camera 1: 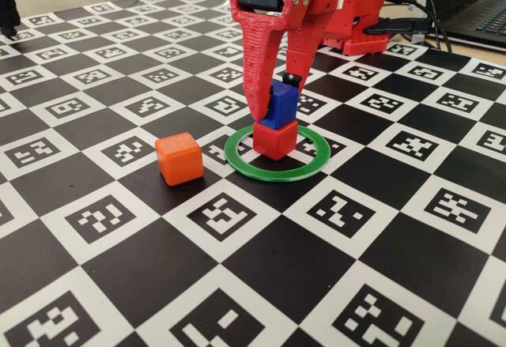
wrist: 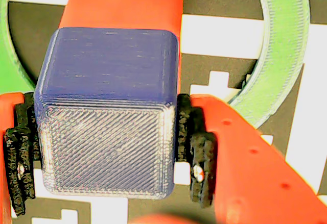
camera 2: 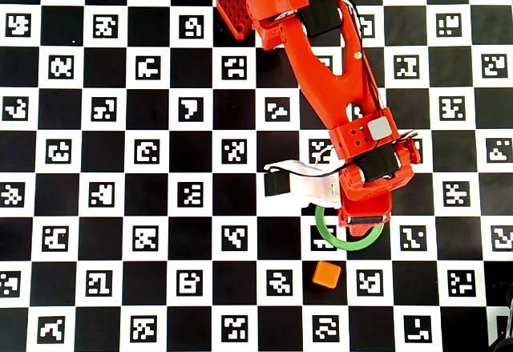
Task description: Grab the red cube then put it in the green circle then put the blue cube on top and finally the orange cube on top
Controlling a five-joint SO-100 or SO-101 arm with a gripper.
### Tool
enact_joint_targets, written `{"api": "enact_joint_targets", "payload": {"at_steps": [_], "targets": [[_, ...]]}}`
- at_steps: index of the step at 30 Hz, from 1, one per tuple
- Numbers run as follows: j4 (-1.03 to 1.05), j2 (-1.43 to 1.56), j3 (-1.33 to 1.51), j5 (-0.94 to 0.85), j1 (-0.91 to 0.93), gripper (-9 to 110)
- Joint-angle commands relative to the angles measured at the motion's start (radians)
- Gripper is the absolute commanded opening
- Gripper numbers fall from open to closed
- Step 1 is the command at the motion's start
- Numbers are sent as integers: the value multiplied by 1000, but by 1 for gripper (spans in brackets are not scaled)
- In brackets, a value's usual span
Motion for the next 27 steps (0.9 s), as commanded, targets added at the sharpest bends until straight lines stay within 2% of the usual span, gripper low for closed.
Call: {"api": "enact_joint_targets", "payload": {"at_steps": [1, 5, 9, 17, 27], "targets": [[-11, 31, 2, 3, 11, 12], [-25, 40, 17, 3, 12, 30], [-25, 48, 18, 17, 15, 41], [-3, 80, 14, 41, 17, 47], [95, 135, -52, 72, 26, 47]]}}
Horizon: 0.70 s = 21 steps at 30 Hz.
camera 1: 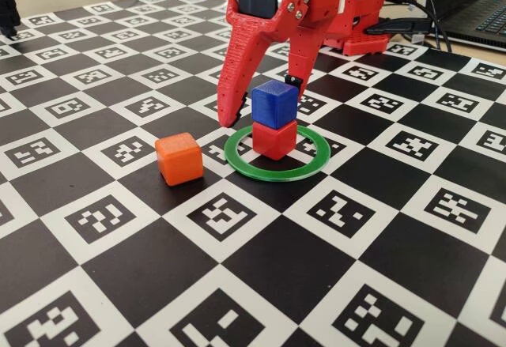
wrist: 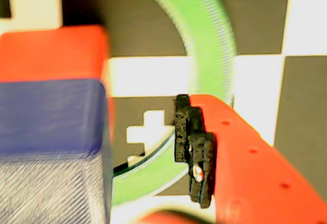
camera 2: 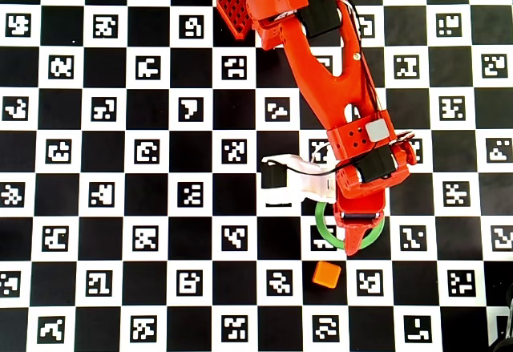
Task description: Grab the red cube then put it in the green circle then put the blue cube on top and finally the orange cube on top
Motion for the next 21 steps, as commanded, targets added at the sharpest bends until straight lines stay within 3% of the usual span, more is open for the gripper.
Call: {"api": "enact_joint_targets", "payload": {"at_steps": [1, 21], "targets": [[32, 143, -89, 3, 14, 47], [302, 123, -423, -8, 52, 46]]}}
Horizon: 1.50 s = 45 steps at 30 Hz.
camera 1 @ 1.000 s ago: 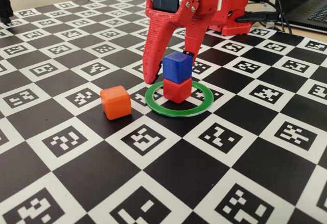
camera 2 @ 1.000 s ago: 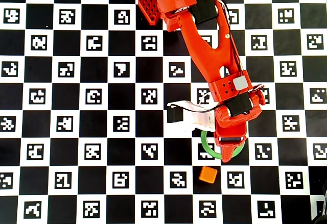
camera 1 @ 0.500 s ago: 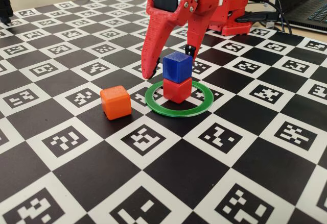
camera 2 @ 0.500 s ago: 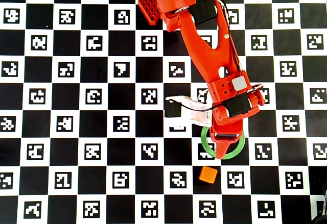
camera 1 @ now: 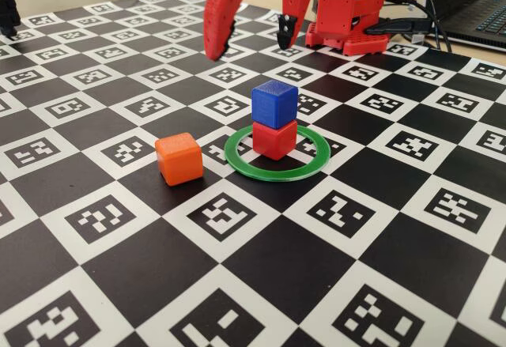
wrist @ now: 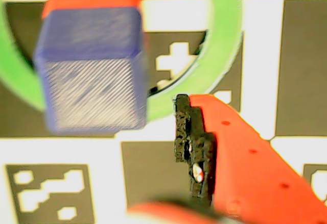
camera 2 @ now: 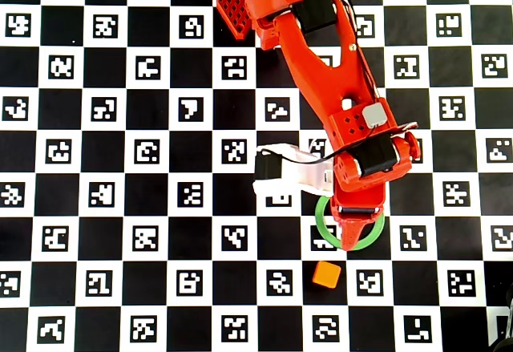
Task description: Grab the red cube then put it in the green circle then put the blue cube on top and finally the orange cube on top
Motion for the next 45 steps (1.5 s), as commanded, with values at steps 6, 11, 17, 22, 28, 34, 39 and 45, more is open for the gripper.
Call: {"api": "enact_joint_targets", "payload": {"at_steps": [6, 11, 17, 22, 28, 34, 39, 45], "targets": [[28, -5, -261, 55, 29, 44], [35, -118, -394, 60, 51, 44], [43, -261, -538, 94, 66, 44], [29, -367, -641, 115, 81, 44], [-2, -468, -709, 140, 92, 43], [-48, -541, -735, 155, 91, 42], [-72, -578, -736, 161, 81, 42], [-91, -609, -736, 164, 92, 41]]}}
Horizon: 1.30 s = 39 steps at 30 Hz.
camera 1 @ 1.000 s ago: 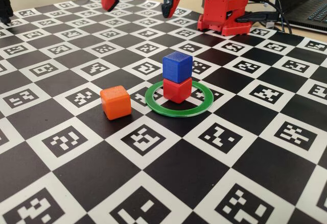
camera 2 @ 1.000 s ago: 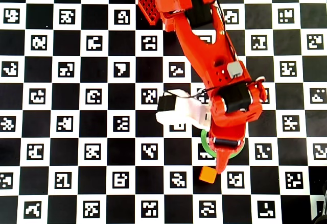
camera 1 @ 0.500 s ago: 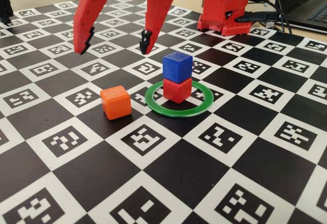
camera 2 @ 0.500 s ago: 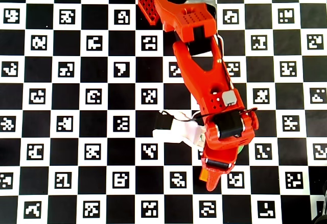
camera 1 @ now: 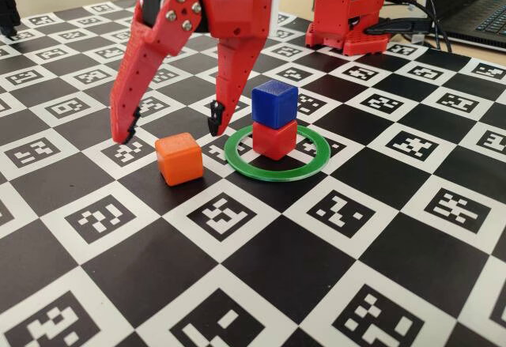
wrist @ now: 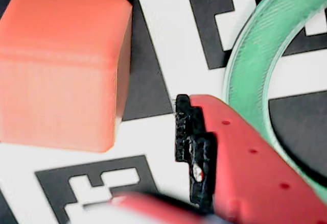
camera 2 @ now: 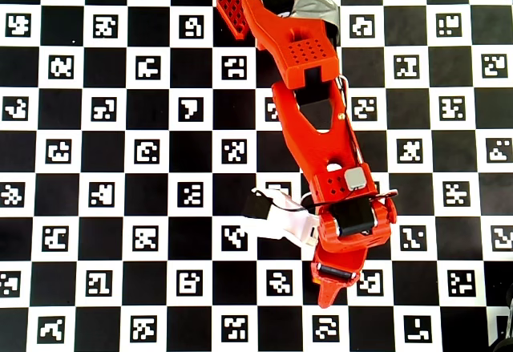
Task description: Grab the red cube then put it in the green circle then put the blue cube on top and finally the orange cube on top
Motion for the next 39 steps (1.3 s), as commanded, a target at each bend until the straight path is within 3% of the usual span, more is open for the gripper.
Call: {"api": "enact_joint_targets", "payload": {"at_steps": [1, 21, 39], "targets": [[-14, 40, -87, 11, 9, 41], [-98, -23, -87, 23, 25, 39], [-107, -25, -80, 48, 37, 14]]}}
